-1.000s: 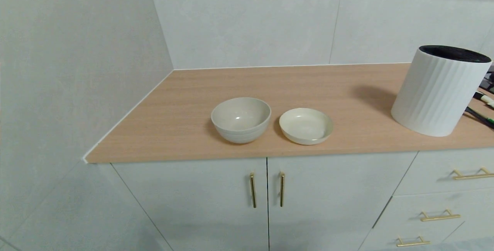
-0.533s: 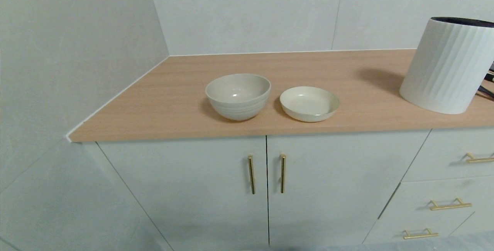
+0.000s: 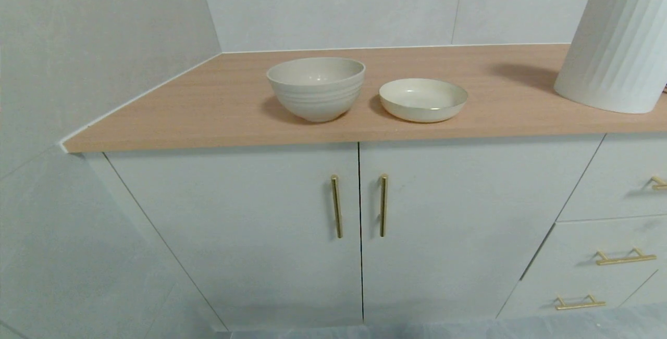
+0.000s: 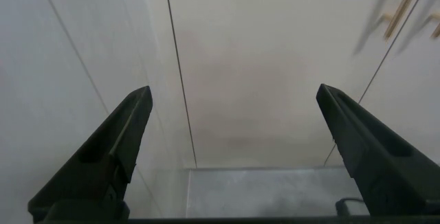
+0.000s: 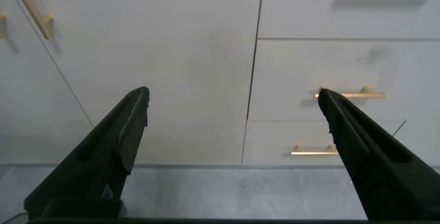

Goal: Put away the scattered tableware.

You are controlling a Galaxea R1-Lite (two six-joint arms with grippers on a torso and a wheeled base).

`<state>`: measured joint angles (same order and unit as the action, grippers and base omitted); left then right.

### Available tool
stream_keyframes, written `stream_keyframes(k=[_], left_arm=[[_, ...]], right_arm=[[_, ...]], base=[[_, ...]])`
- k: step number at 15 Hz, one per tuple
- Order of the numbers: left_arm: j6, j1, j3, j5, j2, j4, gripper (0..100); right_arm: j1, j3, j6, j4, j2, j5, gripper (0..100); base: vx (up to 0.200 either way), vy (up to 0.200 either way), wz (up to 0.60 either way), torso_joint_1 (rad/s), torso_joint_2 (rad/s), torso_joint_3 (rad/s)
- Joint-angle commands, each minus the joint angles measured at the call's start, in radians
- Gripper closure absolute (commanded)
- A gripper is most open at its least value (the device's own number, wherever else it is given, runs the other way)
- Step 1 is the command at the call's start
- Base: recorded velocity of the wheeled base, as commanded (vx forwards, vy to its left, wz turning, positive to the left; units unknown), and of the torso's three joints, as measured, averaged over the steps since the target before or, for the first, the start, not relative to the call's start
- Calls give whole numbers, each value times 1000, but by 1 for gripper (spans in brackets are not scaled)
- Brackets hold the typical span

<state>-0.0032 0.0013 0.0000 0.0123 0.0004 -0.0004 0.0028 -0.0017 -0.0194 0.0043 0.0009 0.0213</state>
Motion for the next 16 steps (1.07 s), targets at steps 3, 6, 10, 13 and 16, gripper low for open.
stream_keyframes(k=[3, 6, 10, 13, 16], left_arm=[[0, 0, 0, 0, 0, -3, 0], [2, 0, 0, 0, 0, -3, 0], [2, 0, 0, 0, 0, -3, 0], [0, 0, 0, 0, 0, -3, 0], [0, 0, 0, 0, 0, -3, 0]], right_arm=[[0, 0, -1, 0, 1, 0, 0], [0, 0, -1, 0, 1, 0, 0], [0, 0, -1, 0, 1, 0, 0], [0, 0, -1, -1, 1, -1, 0], [0, -90, 7, -73, 5, 40, 0]], base=[[0, 0, 0, -50, 180, 128], [0, 0, 0, -2, 20, 12], [0, 0, 0, 0, 0, 0], [0, 0, 0, 0, 0, 0], [0, 0, 0, 0, 0, 0]])
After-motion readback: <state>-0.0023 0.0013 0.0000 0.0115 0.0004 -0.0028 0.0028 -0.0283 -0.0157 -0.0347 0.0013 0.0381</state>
